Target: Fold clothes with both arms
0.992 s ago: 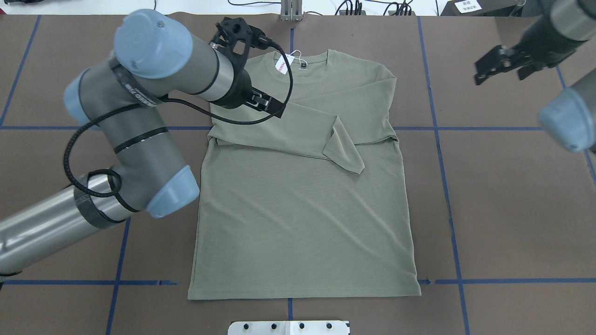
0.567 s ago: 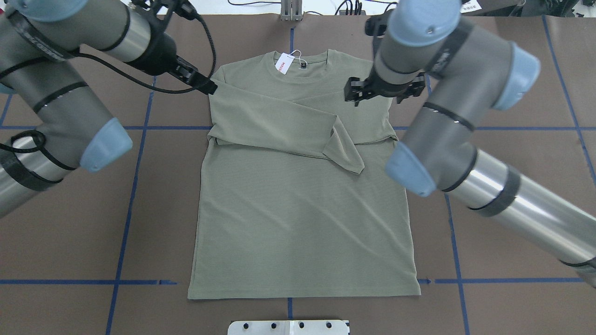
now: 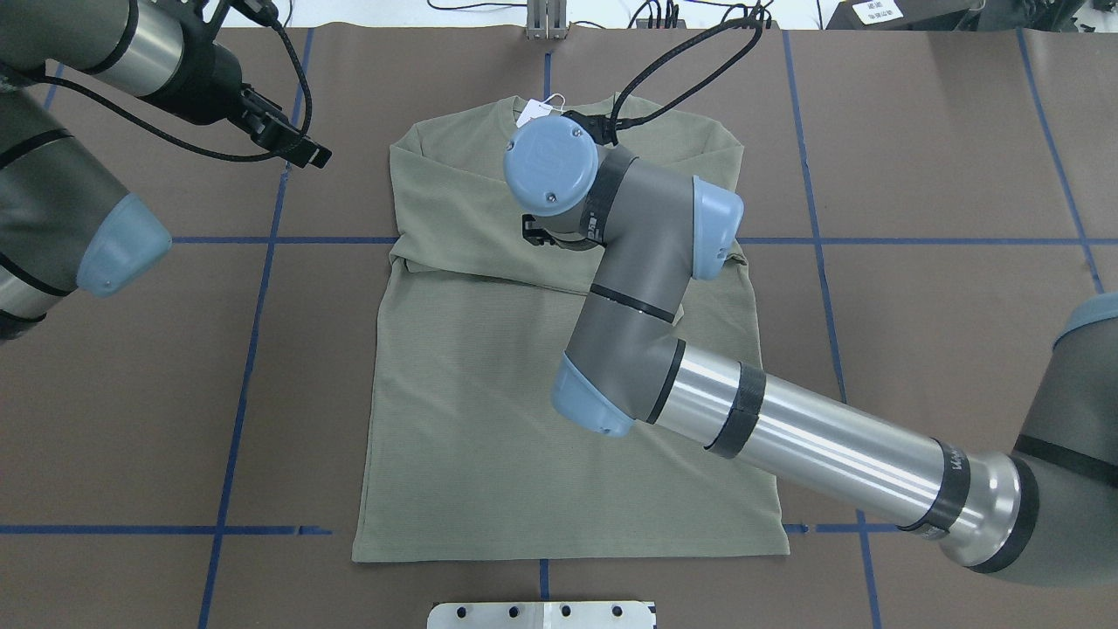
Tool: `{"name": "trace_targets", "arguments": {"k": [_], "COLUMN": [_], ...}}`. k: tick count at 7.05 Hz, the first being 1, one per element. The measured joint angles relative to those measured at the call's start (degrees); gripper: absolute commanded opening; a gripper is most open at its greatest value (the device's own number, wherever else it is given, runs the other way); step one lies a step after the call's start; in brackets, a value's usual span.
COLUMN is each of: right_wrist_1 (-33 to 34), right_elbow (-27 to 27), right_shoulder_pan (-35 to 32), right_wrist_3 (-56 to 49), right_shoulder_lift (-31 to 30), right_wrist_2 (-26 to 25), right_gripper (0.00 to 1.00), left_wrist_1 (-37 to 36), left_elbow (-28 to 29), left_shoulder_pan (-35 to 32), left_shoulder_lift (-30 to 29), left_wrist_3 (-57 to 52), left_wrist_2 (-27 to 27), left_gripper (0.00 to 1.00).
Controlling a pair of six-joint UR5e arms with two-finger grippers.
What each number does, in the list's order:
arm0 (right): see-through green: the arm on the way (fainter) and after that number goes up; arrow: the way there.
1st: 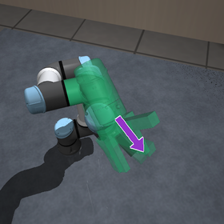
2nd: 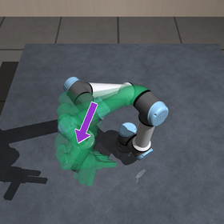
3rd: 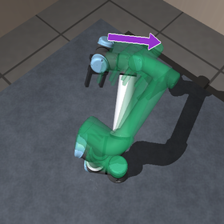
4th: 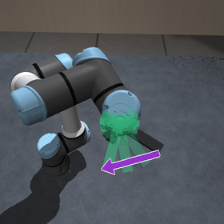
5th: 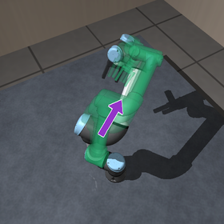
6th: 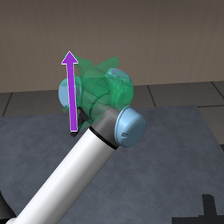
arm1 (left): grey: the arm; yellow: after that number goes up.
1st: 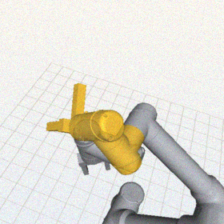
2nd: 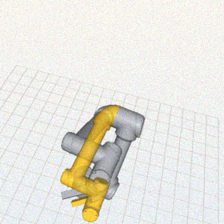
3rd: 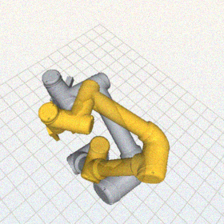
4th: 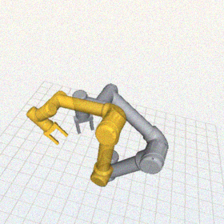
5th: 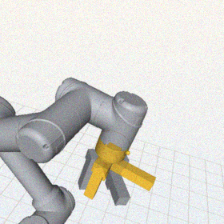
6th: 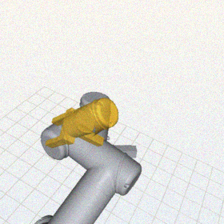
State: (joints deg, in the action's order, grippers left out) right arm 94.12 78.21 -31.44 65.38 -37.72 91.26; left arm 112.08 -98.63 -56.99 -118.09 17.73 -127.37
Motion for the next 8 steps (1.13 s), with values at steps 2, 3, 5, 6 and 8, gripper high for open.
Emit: {"name": "trace_targets", "arguments": {"k": [2,3,5,6,8], "right_wrist_1": [-0.5,-0.5,-0.5,-0.5,-0.3], "right_elbow": [-2.3,-2.9,-3.7,-3.9,-4.0], "right_shoulder_pan": [1.3,1.9,2.7,2.9,3.1], "right_wrist_3": [-2.1,-4.1,-5.9,-6.4,-7.2], "right_shoulder_lift": [0.0,-0.1,-0.5,-0.8,-1.2], "right_wrist_2": [-2.6,-3.9,-5.1,-5.3,-5.5], "right_gripper": [0.62,0.62,0.60,0.59,0.56], "left_wrist_1": [0.9,1.2,1.5,1.5,1.5], "left_elbow": [0.1,0.2,0.4,0.4,0.5], "left_shoulder_pan": [0.0,0.1,0.2,0.2,0.2], "left_shoulder_lift": [0.7,0.9,1.0,1.0,1.0], "left_wrist_3": [0.0,0.1,0.2,0.3,0.3], "left_wrist_2": [-0.1,-0.1,-0.1,-0.1,-0.1], "left_gripper": [1.00,1.00,1.00,1.00,1.00]}}
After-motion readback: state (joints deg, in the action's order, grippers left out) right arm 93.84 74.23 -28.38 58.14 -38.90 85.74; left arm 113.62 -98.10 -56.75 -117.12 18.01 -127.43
